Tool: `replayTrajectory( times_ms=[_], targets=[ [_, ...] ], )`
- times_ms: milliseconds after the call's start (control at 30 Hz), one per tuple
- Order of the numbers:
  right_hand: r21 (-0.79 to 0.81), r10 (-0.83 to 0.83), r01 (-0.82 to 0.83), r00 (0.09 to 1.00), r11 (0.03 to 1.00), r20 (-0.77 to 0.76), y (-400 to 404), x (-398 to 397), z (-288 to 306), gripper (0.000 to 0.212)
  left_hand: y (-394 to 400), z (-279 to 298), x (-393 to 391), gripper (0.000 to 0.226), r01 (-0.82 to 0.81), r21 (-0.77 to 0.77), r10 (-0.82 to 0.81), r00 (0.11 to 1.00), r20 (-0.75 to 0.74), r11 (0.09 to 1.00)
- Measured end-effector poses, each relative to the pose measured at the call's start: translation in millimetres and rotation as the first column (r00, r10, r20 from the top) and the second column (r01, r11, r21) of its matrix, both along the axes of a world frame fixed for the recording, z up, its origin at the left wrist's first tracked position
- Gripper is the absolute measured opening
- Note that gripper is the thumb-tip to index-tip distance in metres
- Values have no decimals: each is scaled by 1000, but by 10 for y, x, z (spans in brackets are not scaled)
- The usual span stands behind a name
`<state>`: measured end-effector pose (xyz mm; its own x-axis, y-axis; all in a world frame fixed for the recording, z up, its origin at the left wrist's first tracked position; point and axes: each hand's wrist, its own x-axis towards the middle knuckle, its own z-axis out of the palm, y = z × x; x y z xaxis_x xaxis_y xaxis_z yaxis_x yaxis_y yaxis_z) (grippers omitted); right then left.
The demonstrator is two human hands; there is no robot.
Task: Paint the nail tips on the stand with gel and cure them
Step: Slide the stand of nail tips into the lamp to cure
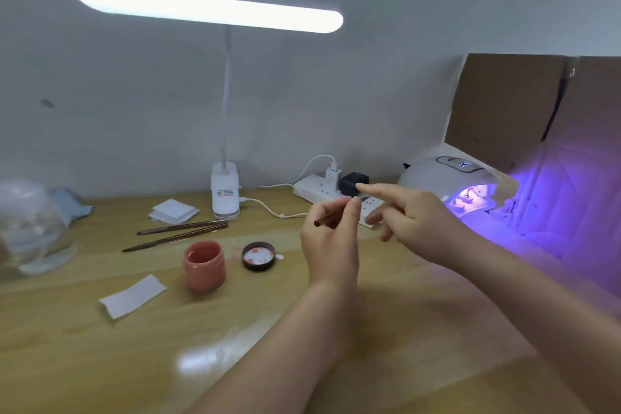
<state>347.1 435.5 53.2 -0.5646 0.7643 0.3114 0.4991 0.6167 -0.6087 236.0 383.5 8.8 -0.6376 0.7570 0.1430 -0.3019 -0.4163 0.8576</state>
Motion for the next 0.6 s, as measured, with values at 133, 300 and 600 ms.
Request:
replayTrajectory(
  times_ms=[133,300,600],
  targets=[
    [-60,132,-144,977,988,-167,-377,-409,78,54,-485,178,-378,11,-34,115,68,950,-306,993],
    [-125,287,-355,881,927,-376,-899,-1101,19,62,-1259,208,-1059,27,-41,61,63,905,-422,997],
    [-161,289,-437,786,885,-547,-1816,-2650,-248,59,-2742,39,-2498,31,-292,-17,203,703,-681,956]
  ],
)
